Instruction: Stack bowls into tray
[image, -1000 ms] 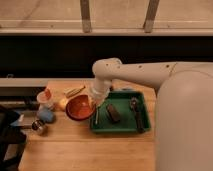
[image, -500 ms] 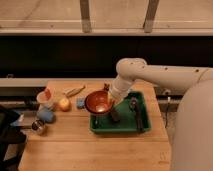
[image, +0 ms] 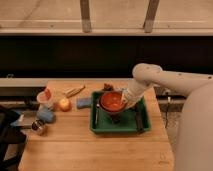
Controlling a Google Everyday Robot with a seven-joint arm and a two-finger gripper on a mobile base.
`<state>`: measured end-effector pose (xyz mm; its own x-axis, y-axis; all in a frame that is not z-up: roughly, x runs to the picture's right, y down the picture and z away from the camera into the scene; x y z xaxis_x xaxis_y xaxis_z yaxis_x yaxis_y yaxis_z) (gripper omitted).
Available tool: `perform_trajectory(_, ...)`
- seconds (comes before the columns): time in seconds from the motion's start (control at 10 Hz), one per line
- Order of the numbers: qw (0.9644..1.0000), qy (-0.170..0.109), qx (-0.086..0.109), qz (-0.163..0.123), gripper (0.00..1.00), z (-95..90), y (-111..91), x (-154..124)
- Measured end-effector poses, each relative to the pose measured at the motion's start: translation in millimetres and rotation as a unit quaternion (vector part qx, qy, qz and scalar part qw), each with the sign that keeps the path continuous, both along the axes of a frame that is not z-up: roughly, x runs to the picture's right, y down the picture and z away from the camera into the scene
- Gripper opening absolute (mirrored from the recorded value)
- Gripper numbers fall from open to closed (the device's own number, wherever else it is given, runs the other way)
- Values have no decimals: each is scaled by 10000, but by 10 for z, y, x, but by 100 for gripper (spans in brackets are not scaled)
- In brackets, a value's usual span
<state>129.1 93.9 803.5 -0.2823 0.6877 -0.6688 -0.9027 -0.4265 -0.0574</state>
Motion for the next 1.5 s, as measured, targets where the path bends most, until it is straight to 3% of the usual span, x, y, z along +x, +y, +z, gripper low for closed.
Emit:
perform_trajectory(0.2,9989,202,83,413,0,116,-33,199)
perform_trajectory(0.4,9979,222,234,563,7,160,-144,221)
perform_trajectory(0.7,9967,240,389,677,39,227,-321,232)
perform_trajectory(1.1,9942,342,362,954,77,297,-268,346)
perform_trajectory(1.5,9920,401,465,1103,80,247,-271,437)
